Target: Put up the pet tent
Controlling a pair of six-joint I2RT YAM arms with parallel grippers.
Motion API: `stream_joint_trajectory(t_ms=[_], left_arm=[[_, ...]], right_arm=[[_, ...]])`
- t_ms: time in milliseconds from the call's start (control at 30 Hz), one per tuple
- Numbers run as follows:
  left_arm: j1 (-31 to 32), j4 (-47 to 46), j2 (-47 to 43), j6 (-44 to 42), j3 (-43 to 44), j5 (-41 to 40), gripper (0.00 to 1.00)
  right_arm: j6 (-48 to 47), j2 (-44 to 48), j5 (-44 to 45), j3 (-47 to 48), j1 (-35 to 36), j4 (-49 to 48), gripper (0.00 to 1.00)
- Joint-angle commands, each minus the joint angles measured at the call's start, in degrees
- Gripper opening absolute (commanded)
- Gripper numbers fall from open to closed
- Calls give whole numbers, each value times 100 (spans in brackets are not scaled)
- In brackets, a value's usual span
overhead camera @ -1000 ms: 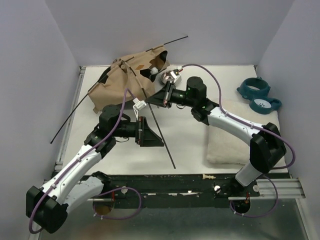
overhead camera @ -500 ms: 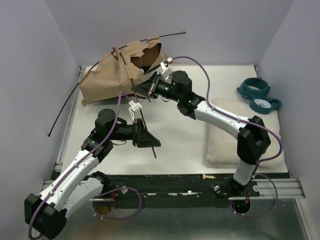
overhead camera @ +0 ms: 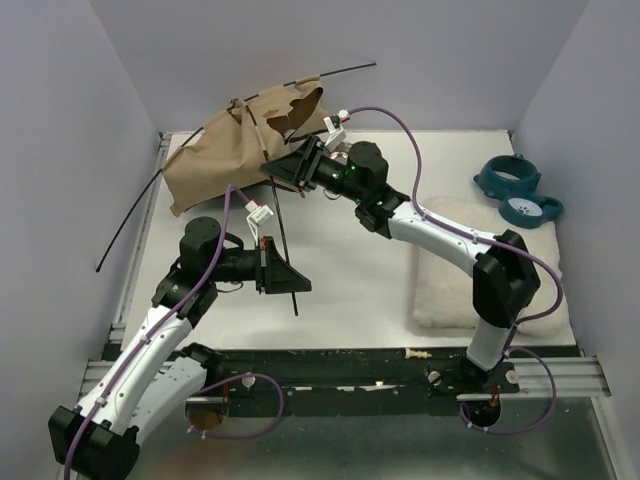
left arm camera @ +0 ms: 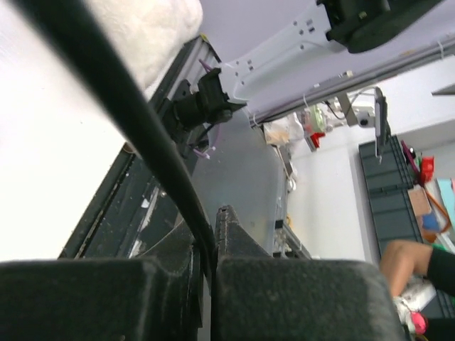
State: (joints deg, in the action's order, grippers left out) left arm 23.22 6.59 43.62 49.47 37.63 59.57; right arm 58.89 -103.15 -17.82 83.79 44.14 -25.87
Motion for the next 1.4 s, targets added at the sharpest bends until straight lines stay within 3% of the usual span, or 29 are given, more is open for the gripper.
stream_joint_trajectory(t_ms=[0, 133, 267, 400, 433, 533, 667, 767, 1067, 1367], left_arm=[[-134, -333, 24, -352, 517, 256, 0], [-186, -255, 94, -447, 667, 406, 0], [-204, -228, 226, -500, 772, 415, 0], [-213, -456, 428, -456, 808, 389, 0], [-213, -509, 489, -474, 834, 397, 0], [-222, -580, 621, -465, 930, 424, 0], [-222, -405, 683, -605, 1071, 476, 0], [-222, -273, 736, -737, 1168, 477, 0], [-222, -140, 859, -860, 1361, 424, 0], [-230, -79, 921, -948, 1449, 424, 0]], right_arm=[[-1036, 242, -720, -573, -396, -472, 75], [-1853, 655, -2012, -1188, -994, -358, 100], [-2940, 1182, -2970, -1699, -1487, -306, 100], [-4691, 1447, -3227, -1401, -1496, 1229, 100], [-5068, 1491, -3114, -1339, -1496, 1494, 100], [-5720, 1719, -2491, -1811, -1496, 1050, 100], [-6372, 1808, -1235, -2559, -1496, -354, 100], [-7197, 1519, -1520, -2657, -1505, -884, 100], [-6971, 341, -2260, -2517, -1294, -3318, 97], [-6751, -319, -2068, -1832, -1048, -3715, 83]])
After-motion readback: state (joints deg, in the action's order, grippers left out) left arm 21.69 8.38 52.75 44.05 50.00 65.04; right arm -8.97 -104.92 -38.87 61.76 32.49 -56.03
